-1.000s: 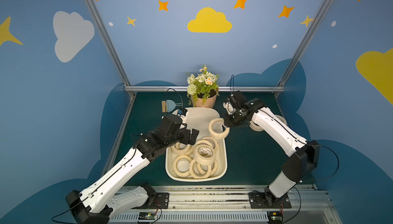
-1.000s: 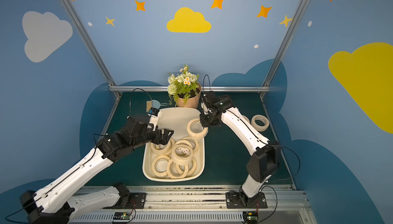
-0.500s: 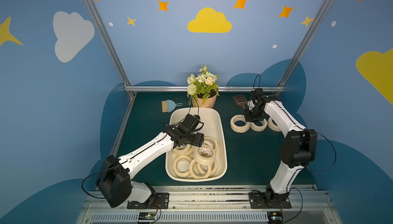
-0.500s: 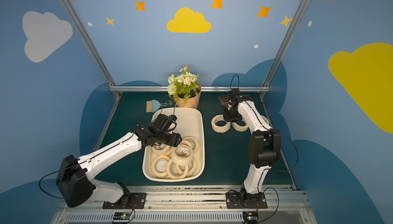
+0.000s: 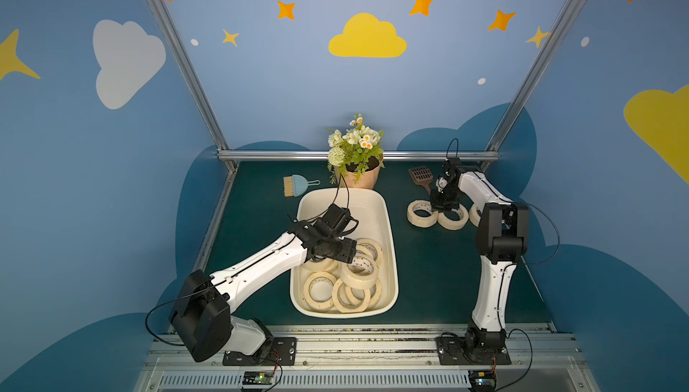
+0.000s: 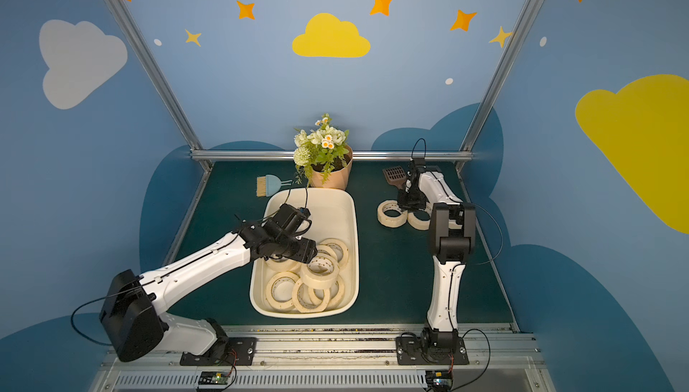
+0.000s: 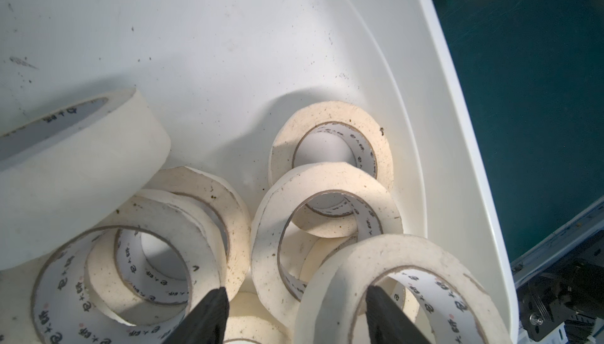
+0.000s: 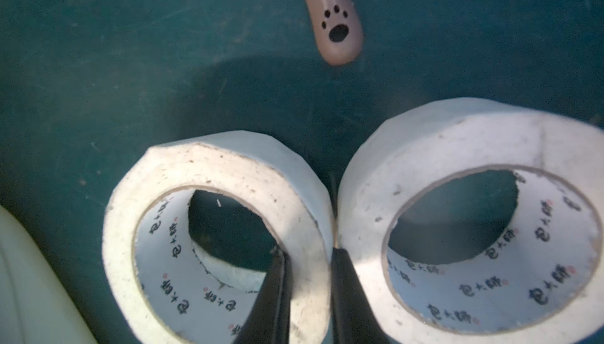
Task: Take out the art tape in the storage box
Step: Place the art tape at the center of the board, then pick up the art tape from the storage box.
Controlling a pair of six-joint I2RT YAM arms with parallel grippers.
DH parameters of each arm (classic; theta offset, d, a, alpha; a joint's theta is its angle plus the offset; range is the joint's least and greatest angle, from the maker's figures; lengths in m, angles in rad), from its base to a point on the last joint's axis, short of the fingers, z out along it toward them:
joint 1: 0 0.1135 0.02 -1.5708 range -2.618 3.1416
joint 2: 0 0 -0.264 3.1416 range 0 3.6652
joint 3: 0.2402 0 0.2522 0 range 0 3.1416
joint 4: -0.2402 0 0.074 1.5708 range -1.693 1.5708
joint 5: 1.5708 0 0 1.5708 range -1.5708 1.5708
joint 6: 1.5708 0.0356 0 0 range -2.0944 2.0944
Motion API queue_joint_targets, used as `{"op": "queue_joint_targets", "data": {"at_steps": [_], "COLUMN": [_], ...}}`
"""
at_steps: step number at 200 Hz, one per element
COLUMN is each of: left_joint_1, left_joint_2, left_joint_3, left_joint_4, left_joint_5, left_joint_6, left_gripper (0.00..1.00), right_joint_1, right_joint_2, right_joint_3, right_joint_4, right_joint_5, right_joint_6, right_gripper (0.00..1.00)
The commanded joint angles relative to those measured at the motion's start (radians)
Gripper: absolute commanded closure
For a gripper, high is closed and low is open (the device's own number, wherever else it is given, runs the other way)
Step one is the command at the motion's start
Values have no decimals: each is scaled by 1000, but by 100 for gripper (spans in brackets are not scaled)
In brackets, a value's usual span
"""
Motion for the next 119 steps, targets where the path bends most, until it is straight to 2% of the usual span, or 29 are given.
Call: {"op": "queue_joint_targets", "data": {"at_steps": [1,11,37,57,77,119], "left_joint_1": [-3,-4,-10,-12,-20,-41], "left_joint_2": [-14,-8,4,6,3,-23], "left_joint_3": [-8,-6,-8,-10,-8,-36], "left_joint_4": [-18,-18,-18,-19,-32,-48], "left_joint_5": [17,23,28,35,51,89], "left_joint_6": [-9,-8,-13,-14,-18,-34], "left_gripper": [27,27,27,31,33,37], "right_joint_1": [-6,-5,-4,5,26,140], "right_joint_2": [31,30,-23,-106,-209,-399], "right_joint_3": [17,15,-21,-63,-113,-231], "right_joint_4": [25,26,39,39,17,-72], "right_joint_5": [37,39,33,39,40,47], "right_joint_6": [-13,-17,-25,-32,-38,-37], "right_gripper": [100,99,62,46,41,40]}}
